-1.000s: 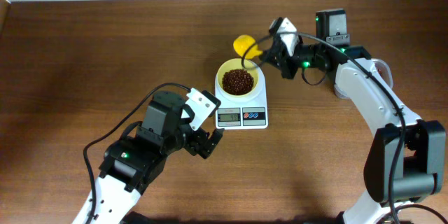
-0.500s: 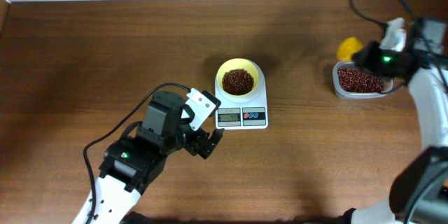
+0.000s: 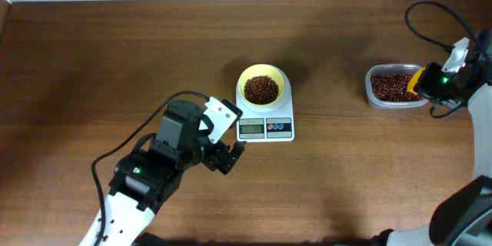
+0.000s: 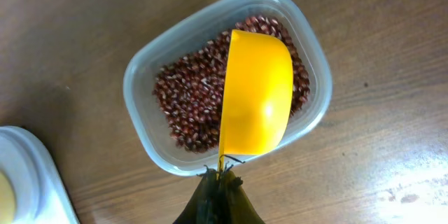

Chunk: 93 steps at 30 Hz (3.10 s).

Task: Scoop item into bowl and weigh 50g on scale
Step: 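Dip the scoop into the red beans and lift it with the right gripper, then carry the scoop left over the yellow bowl with the right gripper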

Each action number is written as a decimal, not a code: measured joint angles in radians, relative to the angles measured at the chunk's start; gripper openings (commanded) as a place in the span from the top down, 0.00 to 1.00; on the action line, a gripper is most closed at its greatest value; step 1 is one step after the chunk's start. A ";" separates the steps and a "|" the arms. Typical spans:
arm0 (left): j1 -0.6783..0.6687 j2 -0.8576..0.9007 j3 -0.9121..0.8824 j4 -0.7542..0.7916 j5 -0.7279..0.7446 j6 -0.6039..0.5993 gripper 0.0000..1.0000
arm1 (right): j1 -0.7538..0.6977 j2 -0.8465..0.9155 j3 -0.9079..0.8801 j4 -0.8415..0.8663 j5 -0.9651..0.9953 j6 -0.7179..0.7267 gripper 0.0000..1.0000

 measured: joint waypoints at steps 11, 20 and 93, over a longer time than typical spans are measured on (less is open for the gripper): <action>0.000 0.000 0.000 0.000 0.000 0.000 0.01 | 0.119 0.151 0.000 0.013 0.018 -0.005 0.96; 0.000 0.000 0.000 0.000 0.000 0.000 0.01 | 0.119 0.151 0.000 0.091 -0.118 -0.004 0.96; 0.000 0.000 0.000 0.000 0.000 0.000 0.01 | 0.563 0.153 0.000 0.389 -0.655 -0.756 0.96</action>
